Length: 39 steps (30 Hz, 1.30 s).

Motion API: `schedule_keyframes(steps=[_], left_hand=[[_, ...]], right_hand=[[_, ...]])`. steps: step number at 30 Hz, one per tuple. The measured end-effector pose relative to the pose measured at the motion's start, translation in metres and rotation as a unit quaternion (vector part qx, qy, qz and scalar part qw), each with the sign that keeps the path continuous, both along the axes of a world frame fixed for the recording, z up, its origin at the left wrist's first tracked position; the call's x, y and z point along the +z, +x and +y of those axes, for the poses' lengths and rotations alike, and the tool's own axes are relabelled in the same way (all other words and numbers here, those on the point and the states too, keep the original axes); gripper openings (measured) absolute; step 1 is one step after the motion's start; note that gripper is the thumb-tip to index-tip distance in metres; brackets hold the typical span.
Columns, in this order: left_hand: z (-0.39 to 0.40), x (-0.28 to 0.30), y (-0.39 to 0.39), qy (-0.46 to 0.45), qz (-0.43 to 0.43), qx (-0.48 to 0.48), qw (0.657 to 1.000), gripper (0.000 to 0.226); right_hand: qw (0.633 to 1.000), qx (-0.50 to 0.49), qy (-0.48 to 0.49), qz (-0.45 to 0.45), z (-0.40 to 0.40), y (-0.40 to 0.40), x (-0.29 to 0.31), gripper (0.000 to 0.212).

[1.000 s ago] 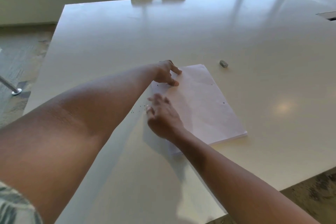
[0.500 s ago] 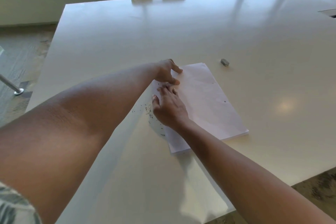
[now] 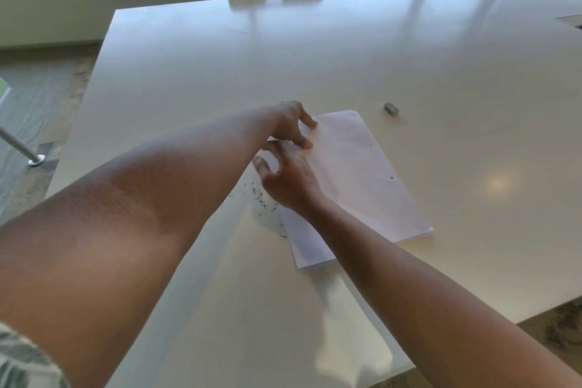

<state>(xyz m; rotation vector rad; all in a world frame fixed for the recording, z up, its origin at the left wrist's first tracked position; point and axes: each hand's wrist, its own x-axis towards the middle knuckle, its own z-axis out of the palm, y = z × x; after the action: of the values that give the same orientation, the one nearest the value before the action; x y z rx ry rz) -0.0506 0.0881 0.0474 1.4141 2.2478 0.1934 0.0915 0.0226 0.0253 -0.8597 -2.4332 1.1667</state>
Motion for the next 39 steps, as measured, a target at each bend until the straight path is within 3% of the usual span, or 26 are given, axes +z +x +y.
schedule_keyframes(steps=[4,9,13,17,20,24,34,39], left_hand=[[0.003,0.001,0.001,-0.009,0.003,-0.002,1.0,0.067],[0.003,0.002,0.0,-0.01,-0.01,0.002,1.0,0.067],[0.001,0.002,0.001,-0.007,-0.004,-0.003,1.0,0.067],[-0.001,0.002,0.001,0.003,-0.011,-0.001,1.0,0.065],[-0.005,0.001,0.0,0.014,-0.013,-0.01,1.0,0.064],[-0.012,0.002,-0.001,0.032,-0.014,-0.04,0.999,0.062],[-0.022,-0.002,0.0,0.072,-0.02,-0.063,0.995,0.057],[-0.021,-0.002,0.0,0.063,-0.018,-0.065,0.996,0.059]], right_hand=[[0.993,0.039,0.053,-0.095,-0.008,0.011,-0.001,0.056],[0.982,0.168,-0.074,-0.032,-0.053,0.012,0.0,0.045],[0.992,0.086,-0.091,0.01,-0.034,0.015,0.013,0.036],[0.998,0.049,-0.033,-0.024,-0.014,0.03,0.014,0.036],[0.996,0.06,0.039,-0.051,-0.016,0.036,0.002,0.036],[0.994,0.103,0.013,-0.025,-0.026,0.039,-0.001,0.034],[0.999,-0.031,0.029,-0.021,0.016,0.059,0.008,0.03],[0.997,-0.004,0.052,-0.05,0.013,0.062,0.005,0.033]])
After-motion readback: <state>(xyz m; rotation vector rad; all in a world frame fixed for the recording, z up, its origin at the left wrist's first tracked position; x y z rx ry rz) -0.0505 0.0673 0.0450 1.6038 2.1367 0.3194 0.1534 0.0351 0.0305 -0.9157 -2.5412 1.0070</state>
